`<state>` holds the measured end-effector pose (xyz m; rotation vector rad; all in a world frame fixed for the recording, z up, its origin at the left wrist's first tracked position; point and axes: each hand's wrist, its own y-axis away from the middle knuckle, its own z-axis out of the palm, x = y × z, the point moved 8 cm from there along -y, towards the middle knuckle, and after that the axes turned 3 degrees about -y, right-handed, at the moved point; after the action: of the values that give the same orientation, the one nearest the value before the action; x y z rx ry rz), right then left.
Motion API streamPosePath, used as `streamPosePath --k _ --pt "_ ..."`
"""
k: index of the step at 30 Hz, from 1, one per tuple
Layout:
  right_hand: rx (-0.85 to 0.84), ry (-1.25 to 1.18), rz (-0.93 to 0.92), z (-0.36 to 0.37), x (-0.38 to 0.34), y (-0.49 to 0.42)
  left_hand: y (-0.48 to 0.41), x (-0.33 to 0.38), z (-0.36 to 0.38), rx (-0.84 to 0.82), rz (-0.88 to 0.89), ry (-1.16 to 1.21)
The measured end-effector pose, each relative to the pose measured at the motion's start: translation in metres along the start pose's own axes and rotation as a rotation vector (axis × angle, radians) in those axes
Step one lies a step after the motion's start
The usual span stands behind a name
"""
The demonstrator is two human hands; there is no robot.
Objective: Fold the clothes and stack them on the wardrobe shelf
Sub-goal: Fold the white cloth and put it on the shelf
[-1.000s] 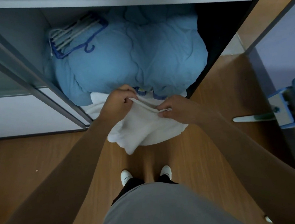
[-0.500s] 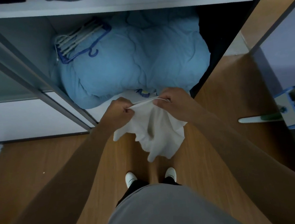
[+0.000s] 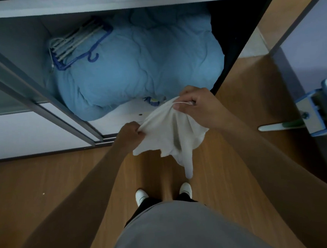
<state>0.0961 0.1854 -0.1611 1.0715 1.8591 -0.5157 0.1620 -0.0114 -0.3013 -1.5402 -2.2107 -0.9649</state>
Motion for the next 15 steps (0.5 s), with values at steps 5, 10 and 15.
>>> streamPosePath --k 5,10,15 --pt "-0.113 0.184 -0.003 0.006 0.018 0.000 -0.002 -0.008 -0.054 0.363 -0.082 -0.166" --pt "-0.251 0.329 0.078 0.020 0.031 -0.007 0.001 -0.015 -0.081 0.441 -0.173 -0.095" --pt "-0.327 0.408 0.169 0.033 0.036 -0.017 0.007 -0.005 -0.098 0.498 -0.043 0.001"
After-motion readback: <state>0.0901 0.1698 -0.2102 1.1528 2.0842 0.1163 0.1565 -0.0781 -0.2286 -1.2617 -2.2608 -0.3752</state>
